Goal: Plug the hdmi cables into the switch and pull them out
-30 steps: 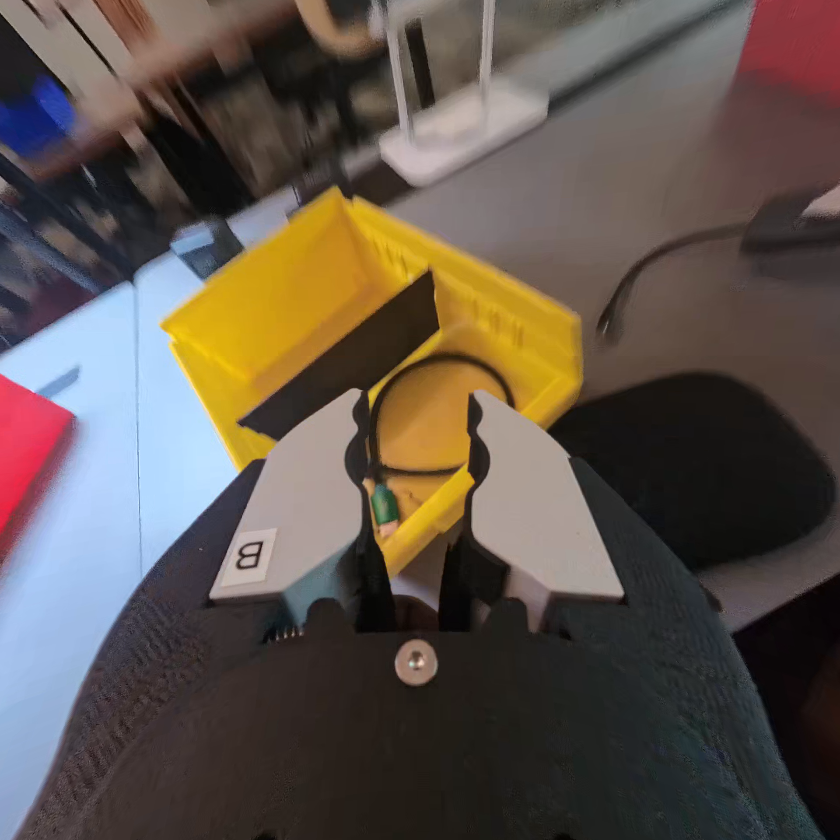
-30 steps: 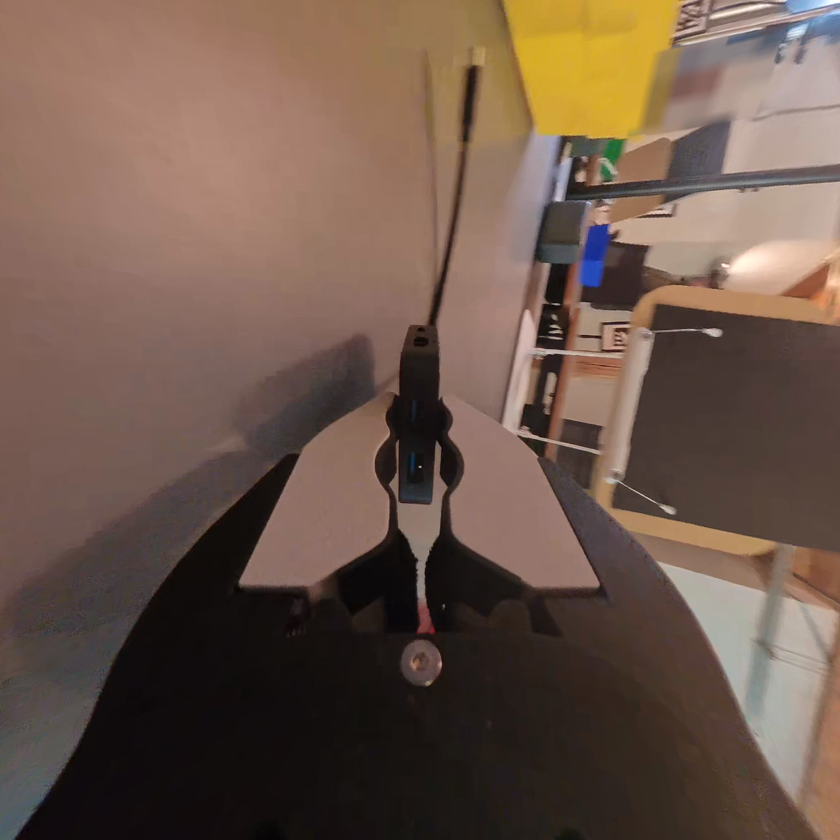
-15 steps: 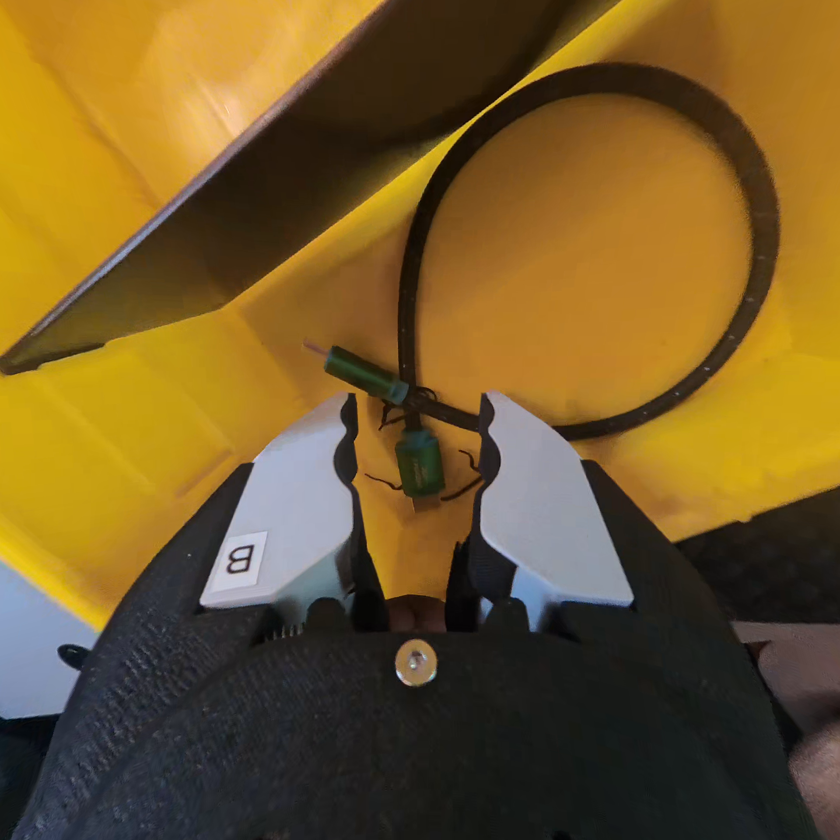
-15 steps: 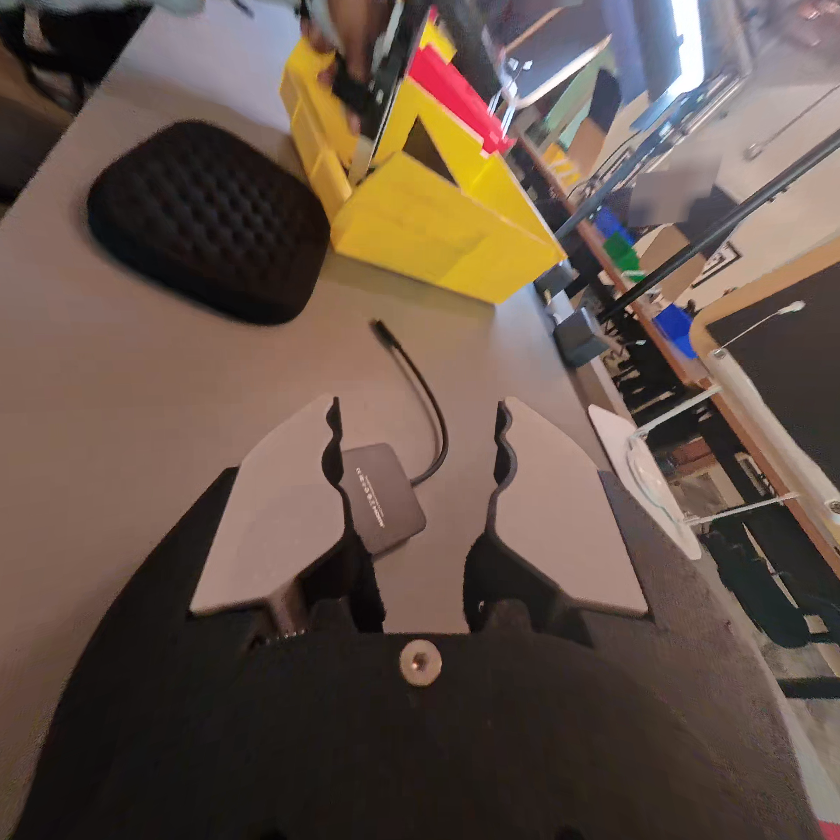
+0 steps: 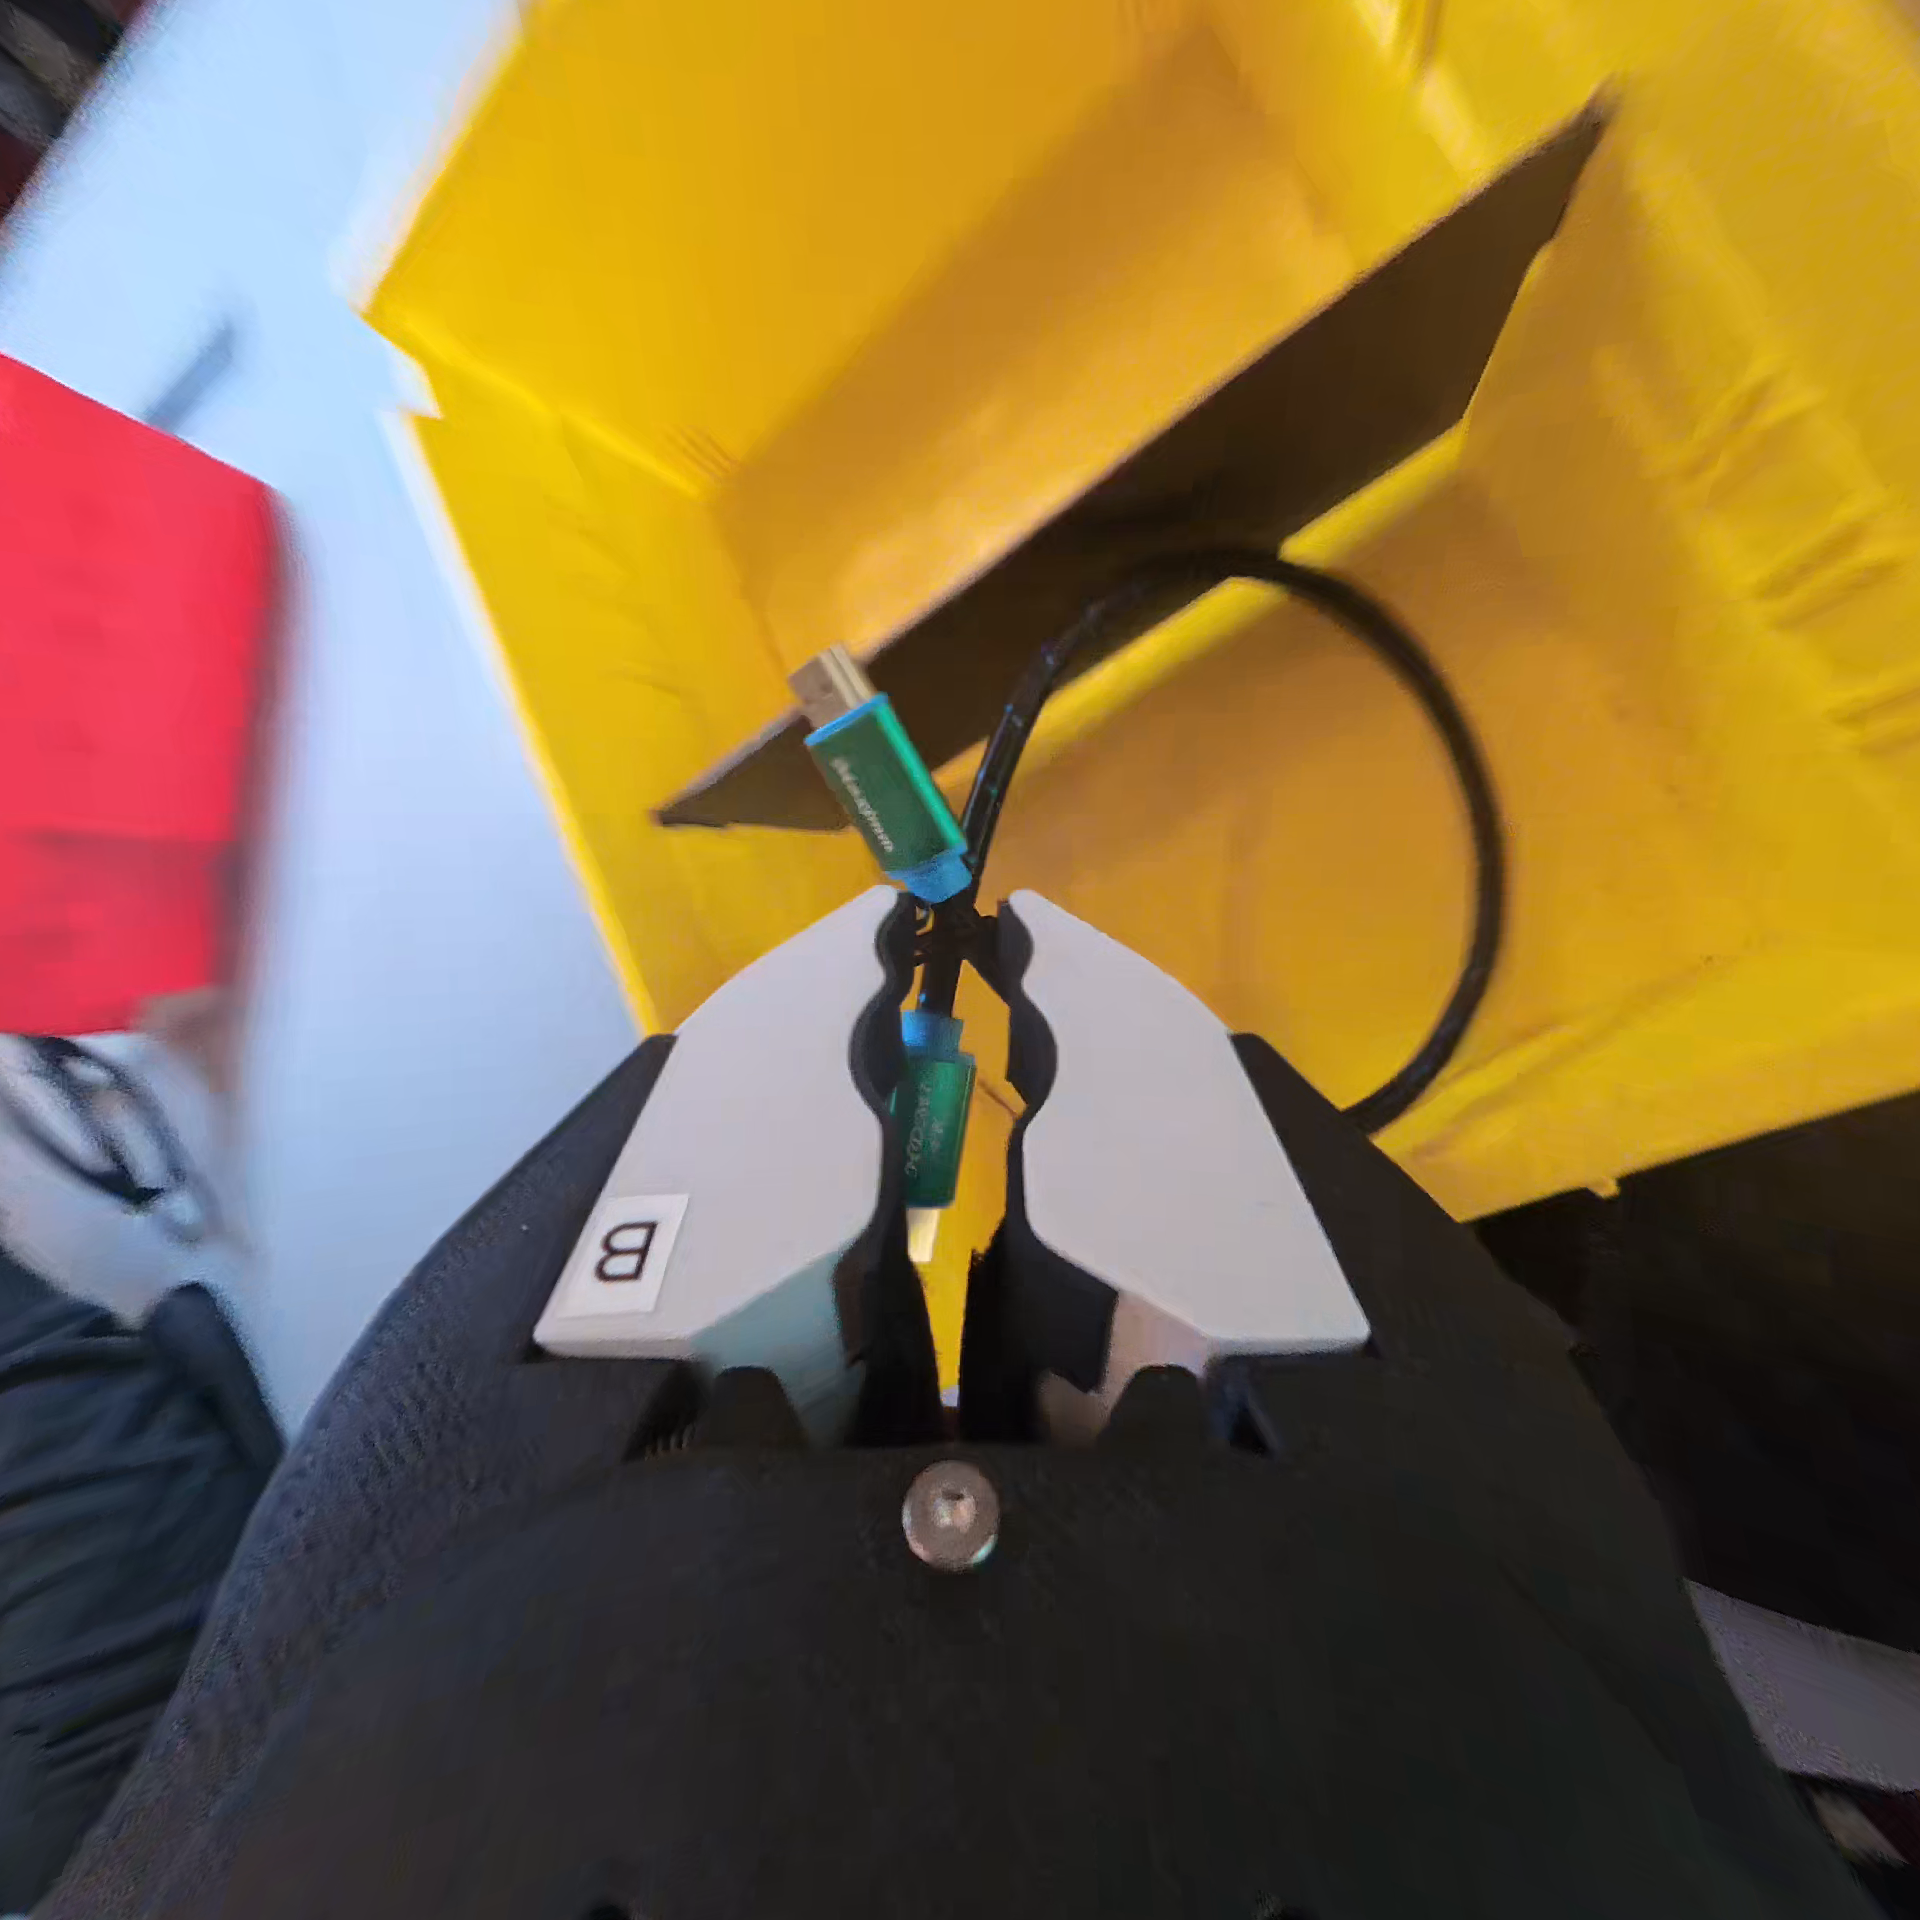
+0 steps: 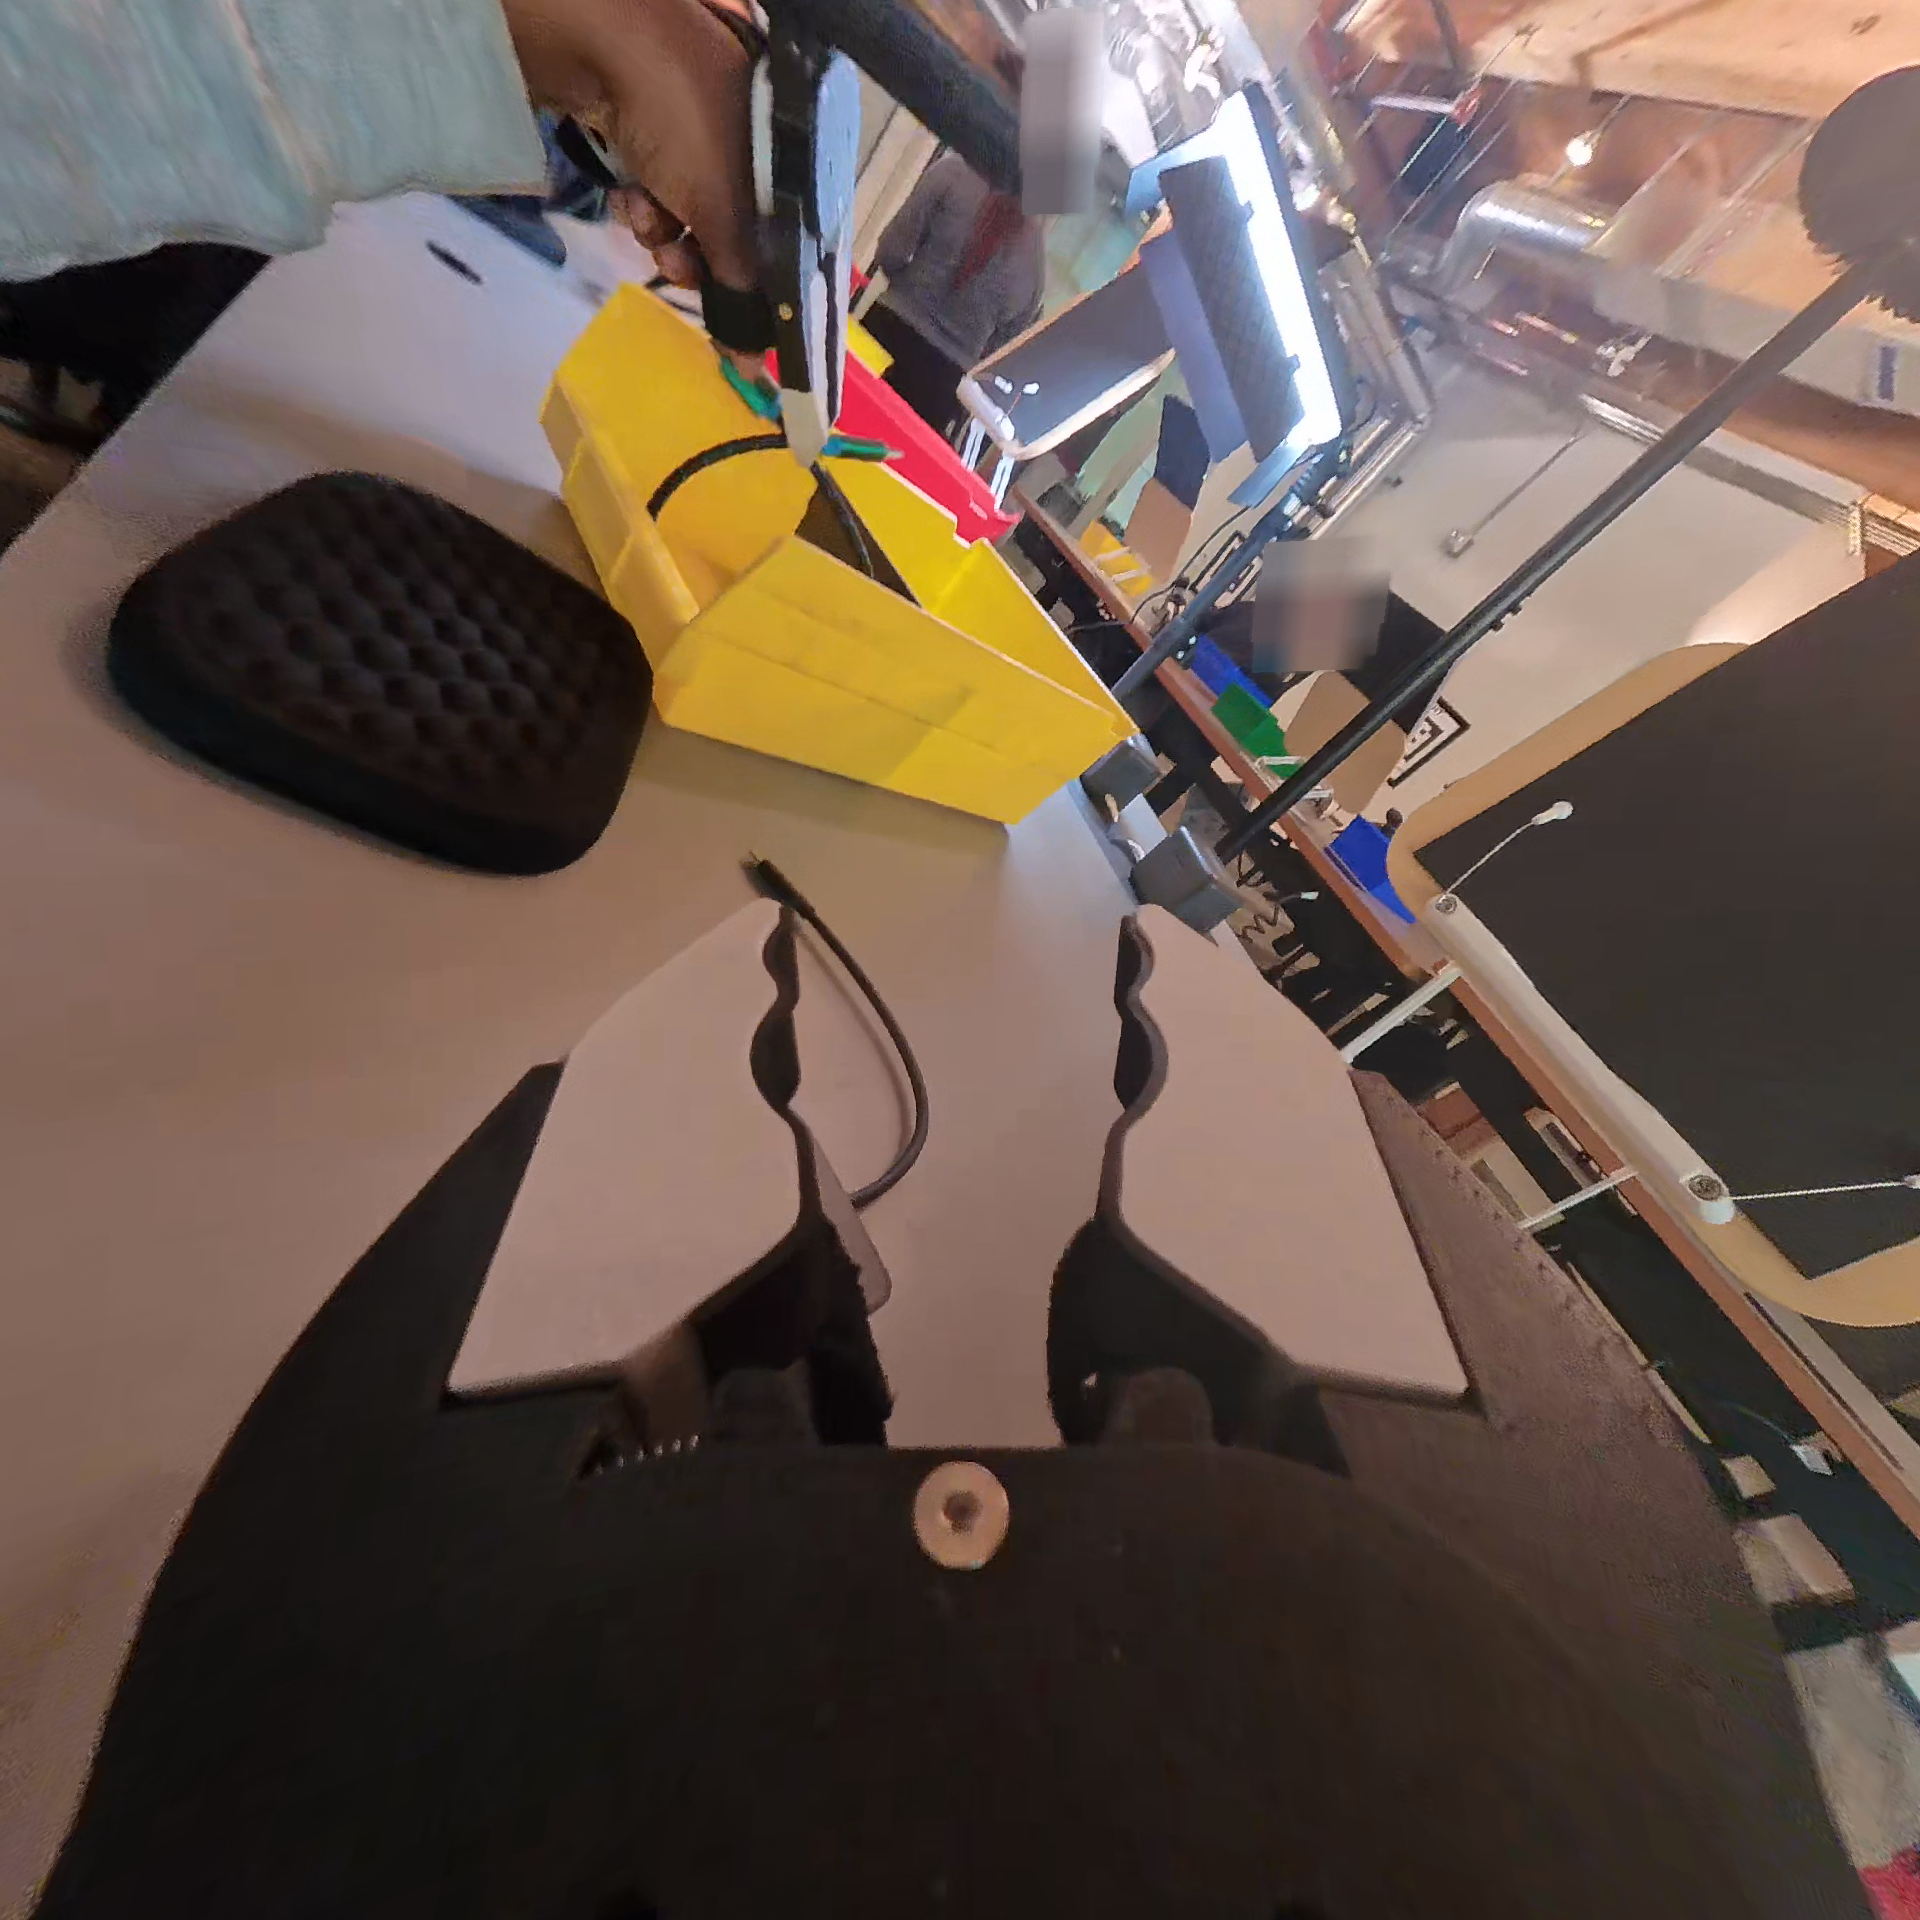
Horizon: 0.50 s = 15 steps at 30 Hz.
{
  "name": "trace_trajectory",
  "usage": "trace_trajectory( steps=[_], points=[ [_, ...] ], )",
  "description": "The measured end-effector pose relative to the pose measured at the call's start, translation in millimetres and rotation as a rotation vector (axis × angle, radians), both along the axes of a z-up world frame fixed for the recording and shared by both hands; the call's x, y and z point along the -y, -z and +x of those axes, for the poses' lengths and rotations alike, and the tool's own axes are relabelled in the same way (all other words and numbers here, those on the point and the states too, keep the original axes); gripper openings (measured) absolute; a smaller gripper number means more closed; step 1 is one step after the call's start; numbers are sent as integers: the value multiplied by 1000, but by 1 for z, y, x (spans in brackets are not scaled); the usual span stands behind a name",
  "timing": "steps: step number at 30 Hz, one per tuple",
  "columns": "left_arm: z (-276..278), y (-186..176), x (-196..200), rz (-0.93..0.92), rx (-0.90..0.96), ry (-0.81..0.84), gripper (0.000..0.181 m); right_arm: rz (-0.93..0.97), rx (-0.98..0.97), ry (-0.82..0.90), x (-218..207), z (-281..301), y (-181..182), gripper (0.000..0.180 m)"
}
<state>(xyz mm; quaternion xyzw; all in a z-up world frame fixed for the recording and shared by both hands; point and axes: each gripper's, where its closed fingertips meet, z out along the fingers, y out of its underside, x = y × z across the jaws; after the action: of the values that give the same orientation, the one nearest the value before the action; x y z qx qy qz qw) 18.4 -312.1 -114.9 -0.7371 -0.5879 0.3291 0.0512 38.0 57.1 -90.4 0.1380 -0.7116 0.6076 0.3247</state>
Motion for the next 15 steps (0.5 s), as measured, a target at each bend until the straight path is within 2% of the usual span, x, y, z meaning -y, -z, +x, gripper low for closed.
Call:
trace_trajectory(
  steps=[2,4,6,8,11,15],
  points=[
    [1,-42,-7,-127,-162,47,11,-30,14,-11,0,1,-4,59],
    [4,-89,-16,-342,-349,134,8,-51,33,-30,1,4,-5,59],
    [12,-133,-41,-489,-568,221,8,-67,57,-56,4,8,-6,59],
    [24,-163,-73,-563,-739,311,8,-86,73,-80,7,12,-8,59],
    [40,-181,-133,-609,-939,480,8,-143,71,-123,14,21,-21,59],
    [54,-166,-207,-781,-1055,674,9,-225,-40,-163,25,39,-59,57]
  ],
)
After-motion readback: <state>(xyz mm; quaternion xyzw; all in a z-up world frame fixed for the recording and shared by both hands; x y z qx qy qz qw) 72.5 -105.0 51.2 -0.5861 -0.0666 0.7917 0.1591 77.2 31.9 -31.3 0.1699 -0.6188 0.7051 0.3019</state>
